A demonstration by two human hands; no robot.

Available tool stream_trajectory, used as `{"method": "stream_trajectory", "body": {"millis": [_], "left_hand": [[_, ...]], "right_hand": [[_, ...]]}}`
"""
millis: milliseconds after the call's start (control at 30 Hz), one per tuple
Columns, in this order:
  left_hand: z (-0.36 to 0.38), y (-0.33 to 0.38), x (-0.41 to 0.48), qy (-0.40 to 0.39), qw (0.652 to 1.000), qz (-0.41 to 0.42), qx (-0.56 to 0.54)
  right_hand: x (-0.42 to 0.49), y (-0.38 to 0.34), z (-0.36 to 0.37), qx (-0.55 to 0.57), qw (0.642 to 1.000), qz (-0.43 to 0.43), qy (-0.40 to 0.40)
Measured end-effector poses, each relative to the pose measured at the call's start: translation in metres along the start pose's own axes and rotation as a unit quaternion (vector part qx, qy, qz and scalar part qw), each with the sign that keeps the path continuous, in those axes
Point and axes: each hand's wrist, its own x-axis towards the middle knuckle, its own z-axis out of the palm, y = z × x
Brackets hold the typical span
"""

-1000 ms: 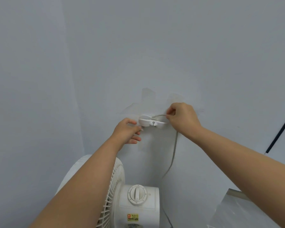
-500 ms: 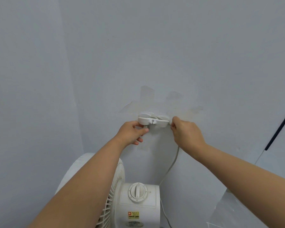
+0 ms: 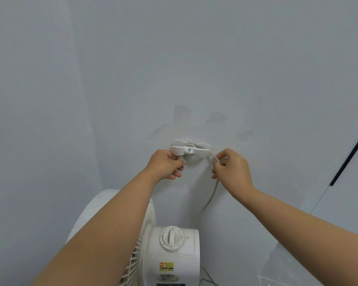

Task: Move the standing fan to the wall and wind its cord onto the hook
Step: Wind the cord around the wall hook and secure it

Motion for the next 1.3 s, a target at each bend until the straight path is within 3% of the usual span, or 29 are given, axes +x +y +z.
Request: {"method": "stream_trajectory", "body": {"millis": [100,333,500,733,1300], "left_hand": [[0.000,0.001,0.000,-0.007,1.000,-0.013,0.009],[0.002,-0.003,0.001,-0.033,0.994,-0.022,0.104],[0.004,-0.003,-0.004,-0.056,0.989,-0.009,0.137],[0.005,-0.005,-0.006,-0.080,0.983,0.018,0.163],[0.010,-0.008,-0.003,-0.099,0.957,0.031,0.270]], "right_hand": [[-0.001,-0.007,0.000,0.085,0.996,0.030,0.022],[0.004,-0.021,-0.005,0.127,0.991,0.006,0.034],[0.006,-0.021,-0.005,0.099,0.994,-0.016,0.045],[0.008,-0.011,-0.007,-0.045,0.992,-0.102,0.059],[0.014,-0.028,-0.005,0.015,0.993,-0.114,0.006]]}}
